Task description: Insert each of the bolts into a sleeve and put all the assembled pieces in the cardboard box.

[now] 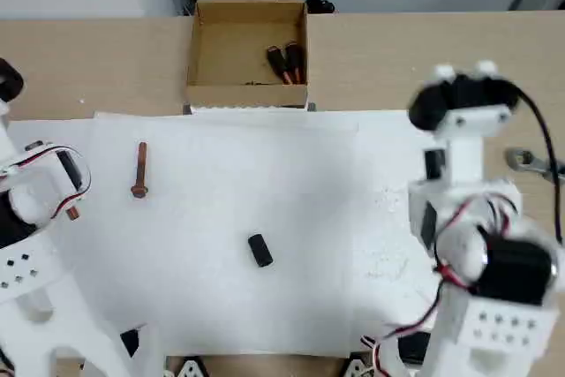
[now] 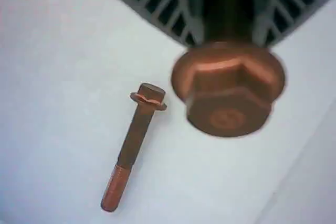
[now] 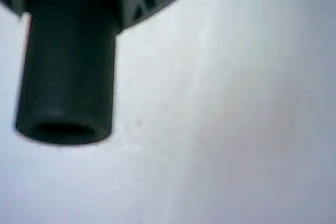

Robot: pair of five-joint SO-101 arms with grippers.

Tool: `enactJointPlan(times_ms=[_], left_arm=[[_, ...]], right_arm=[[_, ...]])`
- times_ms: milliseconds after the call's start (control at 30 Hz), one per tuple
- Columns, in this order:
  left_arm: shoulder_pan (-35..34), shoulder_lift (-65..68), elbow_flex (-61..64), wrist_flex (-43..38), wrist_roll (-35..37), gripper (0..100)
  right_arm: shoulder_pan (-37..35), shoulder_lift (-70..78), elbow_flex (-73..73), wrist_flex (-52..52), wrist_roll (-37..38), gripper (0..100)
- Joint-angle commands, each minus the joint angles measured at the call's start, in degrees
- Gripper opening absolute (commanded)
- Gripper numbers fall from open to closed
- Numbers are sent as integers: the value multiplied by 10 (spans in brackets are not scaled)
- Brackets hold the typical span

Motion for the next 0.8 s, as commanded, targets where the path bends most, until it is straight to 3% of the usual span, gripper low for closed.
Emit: enactJointPlan(times_ms=[0, 200, 400, 600, 767], left_arm=[[0, -14, -24, -21, -4, 6], [15, -15, -25, -26, -2, 6], [82, -16, -36, -63, 11, 6], [122, -19, -38, -99, 11, 6], [121, -19, -38, -98, 11, 6]], right_arm=[[22, -68, 62, -20, 6, 4], [15, -159, 114, -54, 8, 4], [-61, -204, 178, -121, 6, 3], [-163, -223, 209, -257, -30, 3], [-173, -205, 215, -390, -86, 3]])
